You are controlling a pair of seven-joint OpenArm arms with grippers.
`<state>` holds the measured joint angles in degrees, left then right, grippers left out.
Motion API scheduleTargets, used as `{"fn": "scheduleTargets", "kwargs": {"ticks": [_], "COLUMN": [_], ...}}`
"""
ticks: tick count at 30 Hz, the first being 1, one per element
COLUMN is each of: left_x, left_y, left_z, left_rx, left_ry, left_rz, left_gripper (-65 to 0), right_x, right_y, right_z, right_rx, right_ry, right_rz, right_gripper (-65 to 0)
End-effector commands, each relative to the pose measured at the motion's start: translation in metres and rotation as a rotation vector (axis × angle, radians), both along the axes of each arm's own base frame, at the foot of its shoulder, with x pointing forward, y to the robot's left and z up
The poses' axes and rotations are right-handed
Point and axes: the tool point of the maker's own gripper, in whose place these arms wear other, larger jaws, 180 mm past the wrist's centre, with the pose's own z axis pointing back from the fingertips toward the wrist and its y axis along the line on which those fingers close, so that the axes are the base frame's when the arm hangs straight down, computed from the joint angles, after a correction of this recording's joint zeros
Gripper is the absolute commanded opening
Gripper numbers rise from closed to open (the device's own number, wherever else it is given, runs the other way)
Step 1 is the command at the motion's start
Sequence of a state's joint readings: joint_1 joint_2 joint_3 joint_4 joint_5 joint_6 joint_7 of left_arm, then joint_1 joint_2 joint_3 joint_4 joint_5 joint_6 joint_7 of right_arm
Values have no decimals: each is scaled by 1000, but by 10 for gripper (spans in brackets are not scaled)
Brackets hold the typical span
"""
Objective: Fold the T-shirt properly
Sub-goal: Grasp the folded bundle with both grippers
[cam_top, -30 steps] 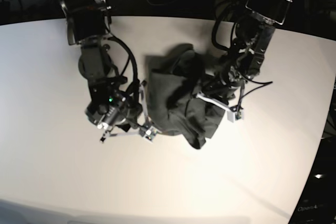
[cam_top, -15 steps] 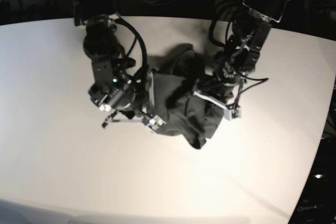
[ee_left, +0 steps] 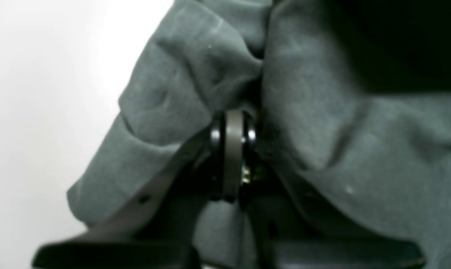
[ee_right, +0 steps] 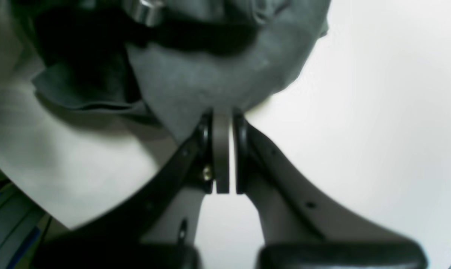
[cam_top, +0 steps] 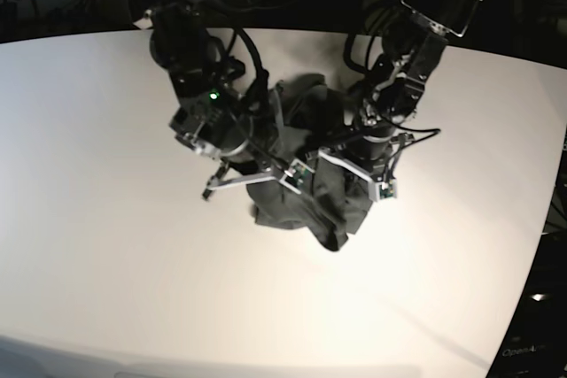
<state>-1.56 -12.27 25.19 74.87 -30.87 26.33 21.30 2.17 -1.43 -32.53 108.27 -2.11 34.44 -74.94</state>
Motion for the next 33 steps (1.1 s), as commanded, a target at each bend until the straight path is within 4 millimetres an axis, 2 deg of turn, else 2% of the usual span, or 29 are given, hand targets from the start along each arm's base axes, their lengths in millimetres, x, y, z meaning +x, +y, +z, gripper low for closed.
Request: {"fn": "scheduleTargets", "kwargs": {"ticks": [1,7,9,18,22,25,28,33], "left_x": [-98,-101,-104,-103,-103,-103,-103,-91], "left_y": [8,8,7,17,16,15,15,-6], "left_z": [-66,-67,-67,-67,-67,-67,-67,-48], "left_rx": [-33,-40,-44,-30,-26,-28,-28,-83], "left_ry": [444,452,452,447,446,446,444,370], "left_rz": [48,53,53,61,55,52,51,-32], "left_gripper": [-623,-623,-623,-623,-623,-623,-623,-623], "right_x": [3,-11,-12,-12,-11,-1,-3,2], "right_y": [13,45,48,39,33,28,23,14], "right_z": [11,14,13,-14,-18,-14,-26,-50], "right_rx": [29,55,72,58,53,40,6,17], "right_ry": [-33,-58,-64,-30,-35,-61,-34,19], "right_rz": [36,160,171,200,209,211,262,263], "right_gripper": [-644,-644,-644,-644,-644,-644,-644,-644]}}
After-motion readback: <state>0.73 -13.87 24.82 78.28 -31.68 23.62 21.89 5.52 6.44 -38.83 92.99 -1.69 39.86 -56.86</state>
